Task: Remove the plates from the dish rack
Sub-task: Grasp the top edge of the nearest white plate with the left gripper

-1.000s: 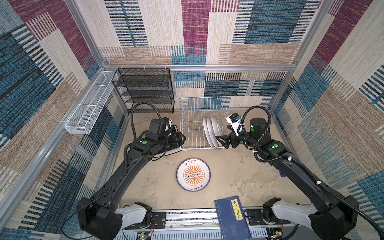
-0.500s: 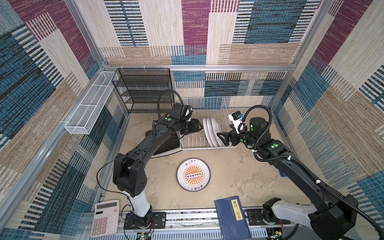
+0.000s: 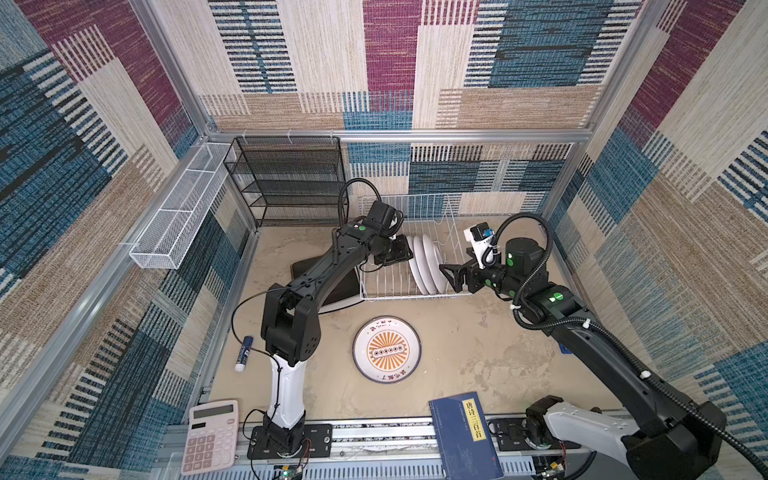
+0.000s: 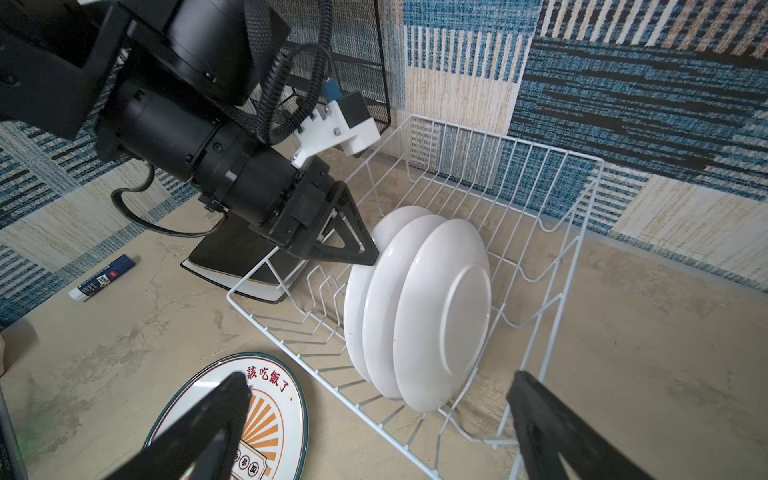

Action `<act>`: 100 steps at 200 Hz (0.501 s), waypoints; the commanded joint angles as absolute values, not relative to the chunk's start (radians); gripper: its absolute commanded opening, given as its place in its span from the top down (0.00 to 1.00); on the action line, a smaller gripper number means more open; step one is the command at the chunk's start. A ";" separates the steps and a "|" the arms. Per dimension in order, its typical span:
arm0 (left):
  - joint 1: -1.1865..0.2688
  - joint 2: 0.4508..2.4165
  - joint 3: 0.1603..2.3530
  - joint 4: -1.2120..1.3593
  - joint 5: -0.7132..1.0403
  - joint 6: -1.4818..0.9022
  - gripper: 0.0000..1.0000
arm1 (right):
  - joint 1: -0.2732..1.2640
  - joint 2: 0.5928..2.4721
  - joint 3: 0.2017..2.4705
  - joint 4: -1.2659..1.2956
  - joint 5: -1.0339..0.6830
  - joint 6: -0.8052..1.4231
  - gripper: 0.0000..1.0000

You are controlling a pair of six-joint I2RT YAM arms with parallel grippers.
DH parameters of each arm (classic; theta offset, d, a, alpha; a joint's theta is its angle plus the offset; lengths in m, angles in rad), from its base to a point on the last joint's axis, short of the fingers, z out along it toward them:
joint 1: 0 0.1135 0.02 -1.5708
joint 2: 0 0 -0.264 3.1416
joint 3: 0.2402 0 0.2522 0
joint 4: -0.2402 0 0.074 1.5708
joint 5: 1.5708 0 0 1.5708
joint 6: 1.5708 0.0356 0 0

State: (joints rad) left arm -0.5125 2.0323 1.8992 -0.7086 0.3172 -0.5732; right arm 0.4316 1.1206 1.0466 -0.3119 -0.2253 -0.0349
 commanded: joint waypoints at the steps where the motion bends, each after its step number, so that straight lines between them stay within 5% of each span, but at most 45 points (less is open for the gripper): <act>1: -0.513 2.058 1.917 -0.742 0.284 -0.596 0.60 | 0.431 1.122 1.049 -0.289 -0.216 -0.027 0.01; 100: -0.515 2.107 1.938 -0.709 0.375 -0.657 0.75 | 0.430 1.127 1.037 -0.279 -0.219 -0.004 0.01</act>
